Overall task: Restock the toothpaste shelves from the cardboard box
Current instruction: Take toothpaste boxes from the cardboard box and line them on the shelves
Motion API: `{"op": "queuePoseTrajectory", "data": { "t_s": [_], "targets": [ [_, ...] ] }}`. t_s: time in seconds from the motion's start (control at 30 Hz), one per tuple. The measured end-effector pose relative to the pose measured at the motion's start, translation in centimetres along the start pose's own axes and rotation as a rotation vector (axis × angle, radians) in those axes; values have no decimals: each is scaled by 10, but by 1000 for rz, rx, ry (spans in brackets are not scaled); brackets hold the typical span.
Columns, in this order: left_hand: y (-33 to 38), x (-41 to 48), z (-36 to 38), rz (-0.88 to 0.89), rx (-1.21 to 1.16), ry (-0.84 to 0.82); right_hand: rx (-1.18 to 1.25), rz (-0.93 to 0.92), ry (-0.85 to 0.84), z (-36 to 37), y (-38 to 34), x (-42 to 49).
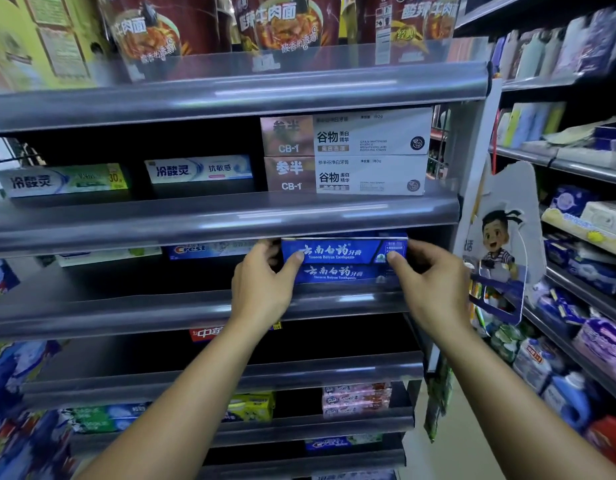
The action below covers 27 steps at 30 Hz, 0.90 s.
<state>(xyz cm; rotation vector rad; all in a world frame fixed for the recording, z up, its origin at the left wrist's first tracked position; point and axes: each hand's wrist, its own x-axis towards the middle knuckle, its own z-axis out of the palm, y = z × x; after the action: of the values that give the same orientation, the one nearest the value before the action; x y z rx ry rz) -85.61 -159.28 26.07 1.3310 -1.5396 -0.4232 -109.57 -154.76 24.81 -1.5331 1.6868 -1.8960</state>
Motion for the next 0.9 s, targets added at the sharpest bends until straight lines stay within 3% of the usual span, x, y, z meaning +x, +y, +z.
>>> {"op": "queuePoseTrajectory", "data": {
  "t_s": [0.1,0.7,0.8,0.9],
  "targets": [
    [-6,5,-1,12,110,-59,-105,7,5,2,10,-3],
    [8,32,5,-203,209,-59,-402,121,-52,20,3,47],
    [9,28,1,-131,268,-89,-442,87,-48,18,-3,40],
    [-2,4,-16,151,391,-30,-482,-63,25,13,-12,14]
  ]
}}
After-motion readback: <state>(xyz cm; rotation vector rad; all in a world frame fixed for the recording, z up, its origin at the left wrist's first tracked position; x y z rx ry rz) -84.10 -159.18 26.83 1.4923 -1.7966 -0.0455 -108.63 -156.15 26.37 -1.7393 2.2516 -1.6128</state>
